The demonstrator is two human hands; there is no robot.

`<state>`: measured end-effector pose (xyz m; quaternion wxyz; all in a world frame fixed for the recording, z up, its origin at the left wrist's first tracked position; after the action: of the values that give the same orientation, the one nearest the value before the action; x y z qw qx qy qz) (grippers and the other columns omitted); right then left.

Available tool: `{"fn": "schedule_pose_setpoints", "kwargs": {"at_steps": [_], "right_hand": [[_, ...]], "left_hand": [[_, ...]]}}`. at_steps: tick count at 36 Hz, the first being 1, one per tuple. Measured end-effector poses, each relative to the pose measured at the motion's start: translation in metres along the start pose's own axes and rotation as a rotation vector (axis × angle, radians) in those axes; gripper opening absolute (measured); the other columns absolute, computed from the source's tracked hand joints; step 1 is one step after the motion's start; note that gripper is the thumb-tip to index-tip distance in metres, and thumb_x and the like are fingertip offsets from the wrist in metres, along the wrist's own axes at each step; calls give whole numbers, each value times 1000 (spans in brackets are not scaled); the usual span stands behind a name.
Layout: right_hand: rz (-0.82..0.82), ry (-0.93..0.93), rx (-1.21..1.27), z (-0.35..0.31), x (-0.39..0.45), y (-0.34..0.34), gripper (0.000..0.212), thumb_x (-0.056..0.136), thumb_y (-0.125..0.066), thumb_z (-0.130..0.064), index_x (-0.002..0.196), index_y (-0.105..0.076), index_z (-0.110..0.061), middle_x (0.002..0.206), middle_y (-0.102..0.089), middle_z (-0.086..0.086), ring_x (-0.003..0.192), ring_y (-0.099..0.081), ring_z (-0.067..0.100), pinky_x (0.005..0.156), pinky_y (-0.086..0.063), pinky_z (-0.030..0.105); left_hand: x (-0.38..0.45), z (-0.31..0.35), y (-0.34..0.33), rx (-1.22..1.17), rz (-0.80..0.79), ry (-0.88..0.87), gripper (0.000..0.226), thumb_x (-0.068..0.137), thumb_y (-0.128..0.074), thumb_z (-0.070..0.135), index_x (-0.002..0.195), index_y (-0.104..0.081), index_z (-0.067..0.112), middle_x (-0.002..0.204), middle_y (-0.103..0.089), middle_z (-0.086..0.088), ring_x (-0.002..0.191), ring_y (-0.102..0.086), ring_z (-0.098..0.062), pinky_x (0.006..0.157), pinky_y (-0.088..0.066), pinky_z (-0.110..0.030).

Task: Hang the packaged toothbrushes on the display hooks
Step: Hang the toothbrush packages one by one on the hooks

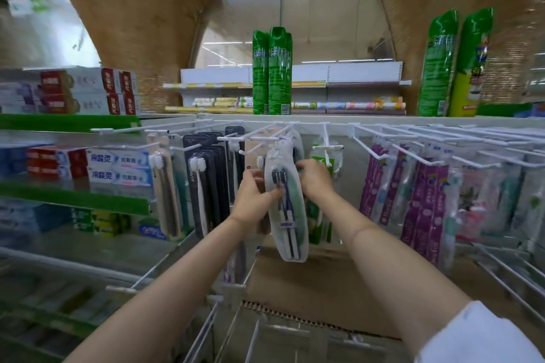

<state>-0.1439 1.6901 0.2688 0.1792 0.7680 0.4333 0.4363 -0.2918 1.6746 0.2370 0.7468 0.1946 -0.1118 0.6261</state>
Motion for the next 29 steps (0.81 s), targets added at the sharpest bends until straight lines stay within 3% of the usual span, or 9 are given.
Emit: {"fn": "schedule_pose_setpoints", "kwargs": {"at_steps": [3,5,8,11,14,17,20,25,29], "right_hand": [[93,27,39,-1,-1,8,18,92,-52,-22,85,-65,-11,93,-68,14,89,-62,31,76,-52,40],[164,54,124,0,-5,17,18,94,-50,-23,80,-58,-16,86,-67,17,82,-63,33,71,-51,40],[216,112,174,2,-18,27,22,94,-48,-17,77,-55,-6,70,-64,20,66,-62,33,65,-52,46],[199,158,143,5,-35,34,24,95,-50,-16,74,-57,-6,66,-62,12,63,-60,26,67,-51,42],[164,172,146,15,-51,41,21,93,-54,-13,75,-60,-6,61,-57,5,61,-58,25,65,-49,38],[74,154,128,29,-62,46,23,94,-54,-17,74,-60,-7,56,-54,2,59,-58,27,63,-48,39],[-6,134,111,40,-70,53,23,94,-54,-19,75,-58,-8,52,-53,-2,54,-55,20,64,-48,38],[-88,97,128,51,-85,68,23,95,-52,-17,74,-54,-8,54,-52,-1,43,-49,4,51,-38,21],[-128,61,105,67,-98,81,24,94,-53,-17,74,-57,-4,61,-53,0,54,-50,10,59,-39,26]], "left_hand": [[-2,-2,1,15,19,-9,54,77,-73,10,120,-39,9,103,-57,0,98,-57,-12,77,-50,-21],[-3,-4,2,28,31,9,53,78,-72,11,119,-39,11,101,-56,2,101,-57,-15,84,-51,-29],[-5,-5,8,47,74,38,50,76,-74,14,114,-40,15,107,-57,-5,105,-58,-22,93,-50,-41],[-9,-1,20,171,197,-30,48,72,-76,16,105,-41,20,113,-49,-8,106,-52,-22,94,-48,-39],[-26,13,26,280,306,-151,39,75,-72,14,100,-42,17,104,-44,-5,97,-48,-20,85,-46,-30],[-44,26,18,205,279,-247,24,81,-65,7,90,-46,18,86,-48,-1,77,-47,-14,67,-42,-16],[-54,31,3,142,208,-253,24,86,-60,3,81,-46,23,75,-49,3,66,-47,-6,57,-42,-8],[-56,26,-26,59,115,-176,23,86,-61,5,80,-51,25,77,-54,5,71,-52,-7,61,-44,-13],[-62,22,-53,26,40,-112,23,86,-61,4,80,-51,24,79,-55,6,75,-54,-9,61,-42,-14]]}}
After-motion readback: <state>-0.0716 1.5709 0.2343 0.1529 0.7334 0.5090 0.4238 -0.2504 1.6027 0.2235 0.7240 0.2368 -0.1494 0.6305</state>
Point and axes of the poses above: each hand's wrist, its own x-axis towards the middle knuckle, its own y-axis out of the back of the hand, z = x × y, the point moved 8 cm from there along x, towards the middle knuckle
